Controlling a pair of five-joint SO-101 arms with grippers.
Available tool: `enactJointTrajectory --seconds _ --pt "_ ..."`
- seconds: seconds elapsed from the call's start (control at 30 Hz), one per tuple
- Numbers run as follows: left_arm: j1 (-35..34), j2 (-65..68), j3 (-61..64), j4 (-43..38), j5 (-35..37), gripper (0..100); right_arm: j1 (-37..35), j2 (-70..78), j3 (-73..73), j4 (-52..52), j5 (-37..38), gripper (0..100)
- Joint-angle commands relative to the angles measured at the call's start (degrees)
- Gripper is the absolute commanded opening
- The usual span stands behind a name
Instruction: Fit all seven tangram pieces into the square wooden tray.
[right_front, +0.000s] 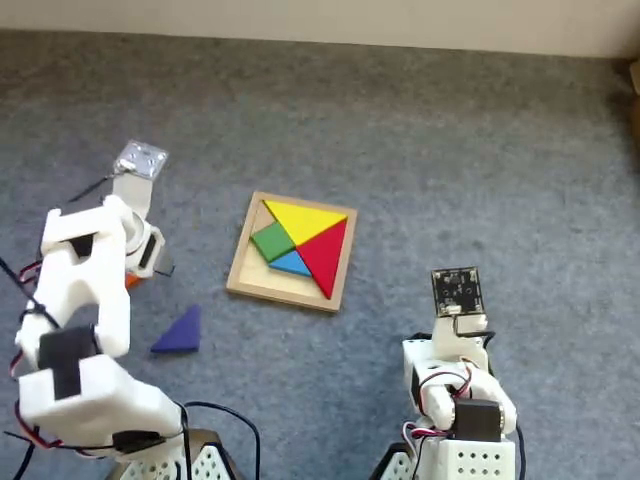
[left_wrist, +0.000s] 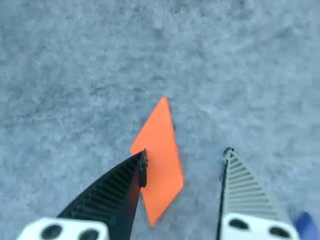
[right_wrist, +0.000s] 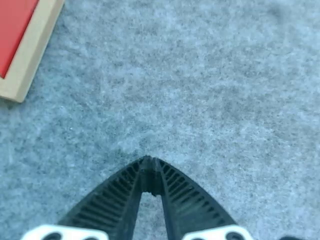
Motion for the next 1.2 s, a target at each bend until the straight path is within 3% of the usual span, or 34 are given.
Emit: enactJointTrajectory --seconds 0.0,0.23,0.5,0.83,1.17 --pt "-2.7 7.9 -9.3 3.4 1.6 24 0.7 0.7 8.2 0.5 0.0 1.6" --pt "-3.1 25.1 -32.2 20.8 4.7 23 0.7 0.7 8.2 0.5 0.0 1.6" --pt "-2.9 35.3 -47.8 31.6 4.4 10 0.7 0.7 8.2 0.5 0.0 1.6" --pt "-0.9 31.3 -48.0 33.1 3.3 0 0.7 0.7 8.2 0.5 0.0 1.6" --pt "10.2 16.3 -39.4 34.8 2.5 0 0.7 0.7 8.2 0.5 0.0 1.6"
